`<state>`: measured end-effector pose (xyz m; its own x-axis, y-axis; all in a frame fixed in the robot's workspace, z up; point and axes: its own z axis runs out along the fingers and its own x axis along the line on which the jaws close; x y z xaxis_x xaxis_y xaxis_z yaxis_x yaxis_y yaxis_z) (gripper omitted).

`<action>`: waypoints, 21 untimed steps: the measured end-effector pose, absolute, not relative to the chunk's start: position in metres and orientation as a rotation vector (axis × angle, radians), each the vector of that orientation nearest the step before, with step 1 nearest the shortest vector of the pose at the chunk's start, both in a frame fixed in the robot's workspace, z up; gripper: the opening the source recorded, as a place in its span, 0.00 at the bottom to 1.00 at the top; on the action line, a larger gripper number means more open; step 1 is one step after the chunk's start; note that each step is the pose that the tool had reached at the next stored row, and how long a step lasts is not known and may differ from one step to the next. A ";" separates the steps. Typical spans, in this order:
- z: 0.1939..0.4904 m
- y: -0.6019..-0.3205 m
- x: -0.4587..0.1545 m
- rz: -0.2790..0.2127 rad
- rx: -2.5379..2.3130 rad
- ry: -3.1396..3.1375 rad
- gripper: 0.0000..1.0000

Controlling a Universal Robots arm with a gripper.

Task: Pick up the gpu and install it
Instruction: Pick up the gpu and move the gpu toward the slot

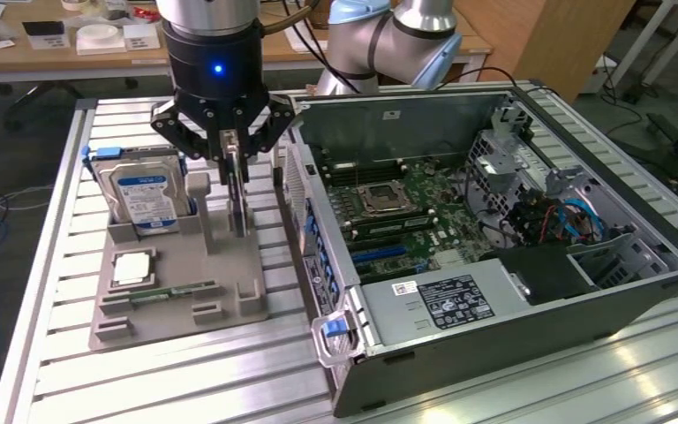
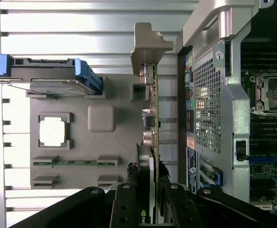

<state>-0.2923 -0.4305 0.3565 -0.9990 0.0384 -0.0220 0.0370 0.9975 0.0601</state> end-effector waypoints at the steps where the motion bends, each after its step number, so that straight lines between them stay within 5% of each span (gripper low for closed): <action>1: 0.357 -0.430 -0.292 0.093 0.059 3.117 0.27; 21: 0.377 -0.430 -0.292 0.093 0.059 3.117 0.27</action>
